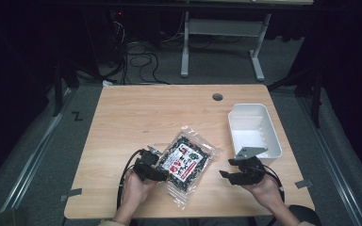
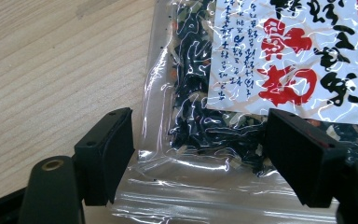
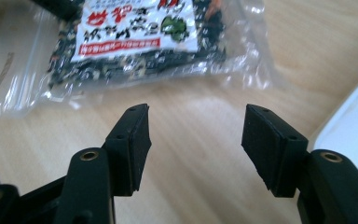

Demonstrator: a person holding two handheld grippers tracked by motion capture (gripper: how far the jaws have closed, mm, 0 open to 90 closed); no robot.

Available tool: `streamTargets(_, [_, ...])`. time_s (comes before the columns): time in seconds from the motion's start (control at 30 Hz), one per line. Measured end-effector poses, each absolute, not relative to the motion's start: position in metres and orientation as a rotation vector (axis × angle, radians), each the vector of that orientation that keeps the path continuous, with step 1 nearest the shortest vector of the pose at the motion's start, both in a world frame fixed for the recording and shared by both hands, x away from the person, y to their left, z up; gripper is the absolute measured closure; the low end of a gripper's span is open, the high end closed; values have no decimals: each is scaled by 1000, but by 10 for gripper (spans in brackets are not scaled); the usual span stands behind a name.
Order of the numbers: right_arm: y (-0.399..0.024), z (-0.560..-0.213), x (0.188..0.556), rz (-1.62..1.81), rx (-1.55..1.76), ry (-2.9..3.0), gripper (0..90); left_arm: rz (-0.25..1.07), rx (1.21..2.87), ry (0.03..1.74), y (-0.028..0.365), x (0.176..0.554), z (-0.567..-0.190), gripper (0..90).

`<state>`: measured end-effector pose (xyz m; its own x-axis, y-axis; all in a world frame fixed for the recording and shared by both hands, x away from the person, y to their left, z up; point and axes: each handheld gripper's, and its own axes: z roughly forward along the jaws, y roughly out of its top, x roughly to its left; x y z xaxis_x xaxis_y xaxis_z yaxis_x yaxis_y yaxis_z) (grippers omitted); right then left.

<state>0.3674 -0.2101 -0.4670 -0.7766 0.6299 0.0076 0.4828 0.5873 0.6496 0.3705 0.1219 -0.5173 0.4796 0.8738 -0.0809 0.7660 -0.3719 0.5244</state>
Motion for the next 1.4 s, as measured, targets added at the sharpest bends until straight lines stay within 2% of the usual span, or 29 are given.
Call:
streamTargets(0.43, [-168,-454,429,725,1019,2683,436,245,2242,1323,123,374,-518,253])
streamTargets(1.4, [-121,-484,493,481,1228,2707,422,295,2250,1339,128,376,-517,248])
